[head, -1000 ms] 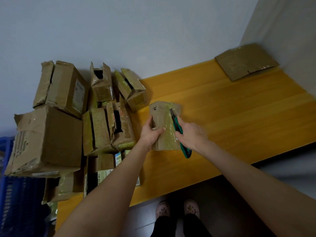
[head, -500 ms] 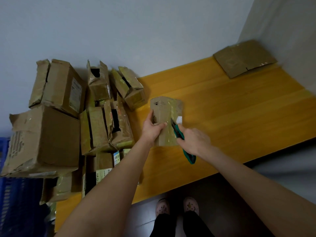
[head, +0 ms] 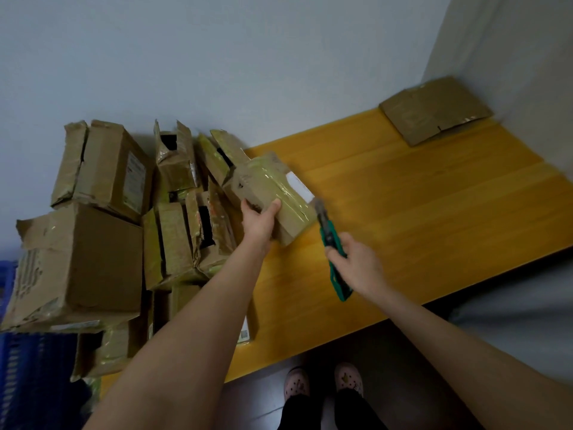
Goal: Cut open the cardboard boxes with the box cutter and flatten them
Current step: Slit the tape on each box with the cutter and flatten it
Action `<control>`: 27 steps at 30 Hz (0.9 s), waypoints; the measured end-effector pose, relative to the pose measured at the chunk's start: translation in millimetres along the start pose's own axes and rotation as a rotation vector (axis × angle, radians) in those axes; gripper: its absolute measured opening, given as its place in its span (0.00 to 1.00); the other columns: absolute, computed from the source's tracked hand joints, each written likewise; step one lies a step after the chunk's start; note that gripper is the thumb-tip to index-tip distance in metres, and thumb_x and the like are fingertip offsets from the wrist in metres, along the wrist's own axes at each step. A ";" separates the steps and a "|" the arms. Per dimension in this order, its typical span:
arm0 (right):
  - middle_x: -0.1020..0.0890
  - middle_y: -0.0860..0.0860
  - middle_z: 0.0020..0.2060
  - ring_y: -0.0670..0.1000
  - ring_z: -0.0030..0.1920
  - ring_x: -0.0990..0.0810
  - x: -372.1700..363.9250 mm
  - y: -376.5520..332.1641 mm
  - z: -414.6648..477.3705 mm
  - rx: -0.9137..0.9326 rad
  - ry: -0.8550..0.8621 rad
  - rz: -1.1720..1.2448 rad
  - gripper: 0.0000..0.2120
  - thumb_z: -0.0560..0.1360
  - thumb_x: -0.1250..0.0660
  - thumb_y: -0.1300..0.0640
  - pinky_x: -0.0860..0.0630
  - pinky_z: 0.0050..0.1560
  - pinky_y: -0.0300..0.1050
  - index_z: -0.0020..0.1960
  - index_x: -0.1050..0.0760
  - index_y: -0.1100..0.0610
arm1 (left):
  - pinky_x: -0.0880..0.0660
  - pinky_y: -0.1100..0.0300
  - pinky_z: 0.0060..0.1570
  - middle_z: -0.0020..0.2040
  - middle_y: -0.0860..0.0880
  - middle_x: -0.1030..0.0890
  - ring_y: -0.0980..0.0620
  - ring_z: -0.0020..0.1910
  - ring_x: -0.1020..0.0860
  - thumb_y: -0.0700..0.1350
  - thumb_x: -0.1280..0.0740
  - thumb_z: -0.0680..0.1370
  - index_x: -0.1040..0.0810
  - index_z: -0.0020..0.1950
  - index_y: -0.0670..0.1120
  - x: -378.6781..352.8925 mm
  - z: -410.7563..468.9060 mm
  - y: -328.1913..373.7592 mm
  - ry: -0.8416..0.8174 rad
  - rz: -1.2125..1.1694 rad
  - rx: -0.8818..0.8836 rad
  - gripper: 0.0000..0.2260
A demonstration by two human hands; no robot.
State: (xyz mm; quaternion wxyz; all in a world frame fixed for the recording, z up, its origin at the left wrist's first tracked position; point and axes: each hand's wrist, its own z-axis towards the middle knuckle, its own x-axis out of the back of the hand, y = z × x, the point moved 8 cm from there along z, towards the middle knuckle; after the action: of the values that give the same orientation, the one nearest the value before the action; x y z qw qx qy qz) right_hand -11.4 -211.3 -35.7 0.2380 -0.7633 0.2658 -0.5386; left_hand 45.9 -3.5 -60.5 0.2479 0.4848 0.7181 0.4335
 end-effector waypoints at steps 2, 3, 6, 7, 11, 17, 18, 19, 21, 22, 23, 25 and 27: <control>0.22 0.51 0.41 0.52 0.40 0.22 9.1 9.1 6.8 -0.121 0.112 0.343 0.08 0.81 0.41 0.51 0.27 0.33 0.40 0.54 0.30 0.56 | 0.30 0.35 0.63 0.68 0.48 0.28 0.43 0.66 0.28 0.45 0.27 0.75 0.40 0.75 0.54 -4.0 -4.4 -7.1 -0.008 0.004 0.039 0.34; 0.23 0.51 0.41 0.52 0.40 0.23 12.5 12.5 11.2 -0.170 0.142 0.424 0.08 0.81 0.41 0.52 0.28 0.33 0.41 0.53 0.31 0.56 | 0.30 0.35 0.63 0.68 0.49 0.28 0.43 0.66 0.28 0.45 0.28 0.75 0.40 0.75 0.54 -5.3 -7.0 -12.2 -0.013 0.004 0.060 0.32; 0.24 0.54 0.46 0.52 0.43 0.25 5.0 18.6 24.7 -0.268 0.083 0.489 0.09 0.82 0.42 0.52 0.28 0.38 0.44 0.56 0.31 0.58 | 0.29 0.36 0.62 0.66 0.50 0.27 0.44 0.66 0.28 0.44 0.31 0.78 0.39 0.74 0.51 -14.1 -19.3 -34.6 -0.057 -0.021 0.163 0.28; 0.25 0.54 0.48 0.52 0.45 0.25 0.0 18.8 28.3 -0.289 0.058 0.511 0.10 0.82 0.42 0.52 0.25 0.42 0.47 0.57 0.31 0.58 | 0.29 0.37 0.62 0.67 0.49 0.28 0.43 0.66 0.29 0.45 0.31 0.78 0.39 0.73 0.50 -16.8 -23.3 -42.7 -0.076 -0.014 0.199 0.27; 0.25 0.56 0.51 0.54 0.49 0.25 -16.1 18.2 36.1 -0.322 0.026 0.518 0.12 0.83 0.43 0.53 0.25 0.49 0.51 0.61 0.33 0.61 | 0.33 0.41 0.67 0.72 0.43 0.32 0.40 0.69 0.32 0.45 0.28 0.75 0.42 0.75 0.46 -2.8 -20.6 -48.1 0.028 0.211 0.194 0.33; 0.26 0.56 0.51 0.55 0.48 0.25 -25.9 19.5 45.6 -0.340 0.051 0.507 0.15 0.83 0.44 0.53 0.29 0.44 0.48 0.63 0.34 0.63 | 0.38 0.45 0.72 0.78 0.41 0.48 0.40 0.75 0.42 0.53 0.29 0.74 0.55 0.80 0.46 17.5 -0.2 8.5 0.141 0.932 -0.157 0.44; 0.26 0.57 0.51 0.55 0.48 0.26 -27.1 20.5 46.1 -0.350 0.056 0.504 0.15 0.83 0.44 0.53 0.30 0.44 0.48 0.63 0.34 0.63 | 0.39 0.45 0.72 0.78 0.41 0.47 0.40 0.76 0.43 0.53 0.30 0.75 0.53 0.80 0.46 15.7 4.7 11.8 0.119 1.009 -0.189 0.43; 0.26 0.56 0.50 0.55 0.48 0.26 -28.6 22.3 46.1 -0.364 0.059 0.502 0.15 0.83 0.44 0.53 0.30 0.44 0.48 0.63 0.34 0.63 | 0.39 0.44 0.73 0.78 0.40 0.46 0.40 0.76 0.44 0.54 0.31 0.76 0.53 0.79 0.46 13.6 9.3 12.4 0.084 1.064 -0.196 0.41; 0.27 0.56 0.49 0.55 0.47 0.26 -33.3 27.4 45.1 -0.398 0.061 0.509 0.16 0.83 0.44 0.52 0.30 0.43 0.48 0.64 0.34 0.63 | 0.38 0.44 0.72 0.77 0.39 0.44 0.39 0.75 0.43 0.54 0.32 0.76 0.52 0.79 0.46 9.8 16.5 8.6 0.000 1.121 -0.150 0.40; 0.27 0.55 0.49 0.54 0.47 0.26 -35.7 29.5 44.5 -0.415 0.058 0.513 0.16 0.83 0.44 0.52 0.30 0.43 0.48 0.64 0.35 0.63 | 0.37 0.44 0.71 0.76 0.39 0.43 0.39 0.74 0.41 0.55 0.33 0.77 0.51 0.79 0.47 9.9 18.1 6.0 -0.023 1.128 -0.116 0.39; 0.27 0.55 0.49 0.54 0.47 0.26 -37.0 30.6 44.8 -0.427 0.057 0.520 0.16 0.83 0.44 0.52 0.30 0.43 0.48 0.64 0.35 0.62 | 0.34 0.44 0.69 0.75 0.39 0.42 0.38 0.73 0.38 0.55 0.33 0.77 0.50 0.79 0.47 10.9 18.0 4.5 -0.026 1.135 -0.092 0.38; 0.27 0.55 0.50 0.54 0.47 0.26 -33.7 29.0 48.7 -0.419 0.065 0.528 0.15 0.83 0.44 0.52 0.29 0.43 0.48 0.65 0.35 0.61 | 0.32 0.44 0.67 0.73 0.38 0.40 0.37 0.70 0.36 0.57 0.34 0.77 0.46 0.78 0.45 14.5 14.3 4.5 0.007 1.182 -0.093 0.35; 0.26 0.54 0.48 0.54 0.45 0.26 -24.2 24.8 56.9 -0.374 0.085 0.498 0.14 0.83 0.44 0.53 0.28 0.44 0.49 0.64 0.35 0.60 | 0.30 0.44 0.63 0.72 0.38 0.39 0.37 0.68 0.33 0.59 0.35 0.77 0.45 0.76 0.43 16.9 9.0 3.3 0.005 1.236 -0.096 0.35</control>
State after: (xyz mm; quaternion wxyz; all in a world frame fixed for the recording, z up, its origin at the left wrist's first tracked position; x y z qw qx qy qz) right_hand 32.1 -209.4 -86.1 0.2066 -0.6821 0.5488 -0.4369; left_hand 47.6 15.8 -61.2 -0.0291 0.7981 0.2849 0.5301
